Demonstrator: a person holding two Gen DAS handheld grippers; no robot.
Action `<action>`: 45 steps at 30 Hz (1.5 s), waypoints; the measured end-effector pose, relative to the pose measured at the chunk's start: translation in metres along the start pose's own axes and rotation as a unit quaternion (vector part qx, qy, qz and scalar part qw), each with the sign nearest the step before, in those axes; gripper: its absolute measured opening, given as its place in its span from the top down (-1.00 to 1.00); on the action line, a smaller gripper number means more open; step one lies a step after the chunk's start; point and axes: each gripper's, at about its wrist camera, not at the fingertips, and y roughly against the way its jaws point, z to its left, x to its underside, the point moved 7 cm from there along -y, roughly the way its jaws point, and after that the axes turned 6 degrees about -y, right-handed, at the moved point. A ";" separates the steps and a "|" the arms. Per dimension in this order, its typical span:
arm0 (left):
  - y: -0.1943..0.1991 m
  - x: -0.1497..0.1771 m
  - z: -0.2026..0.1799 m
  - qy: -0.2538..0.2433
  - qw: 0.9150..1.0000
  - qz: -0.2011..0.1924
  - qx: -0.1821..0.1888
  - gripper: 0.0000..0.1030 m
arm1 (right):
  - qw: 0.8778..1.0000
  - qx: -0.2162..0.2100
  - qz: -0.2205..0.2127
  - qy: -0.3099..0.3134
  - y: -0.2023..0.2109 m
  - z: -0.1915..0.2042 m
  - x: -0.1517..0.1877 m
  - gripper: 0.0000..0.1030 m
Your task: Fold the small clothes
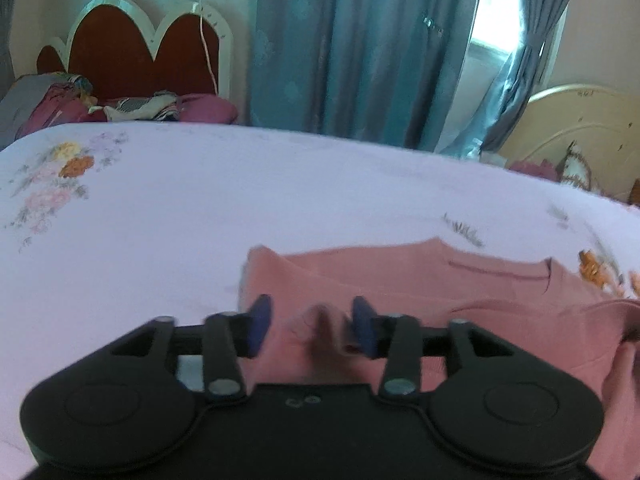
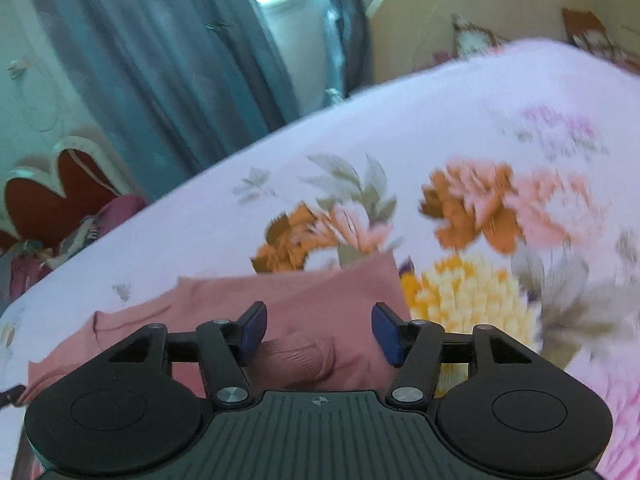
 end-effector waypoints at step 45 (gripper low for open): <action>-0.024 -0.042 -0.016 -0.050 0.993 -0.109 0.003 0.93 | 0.990 -0.041 -0.074 0.115 -0.022 0.029 -0.022 0.82</action>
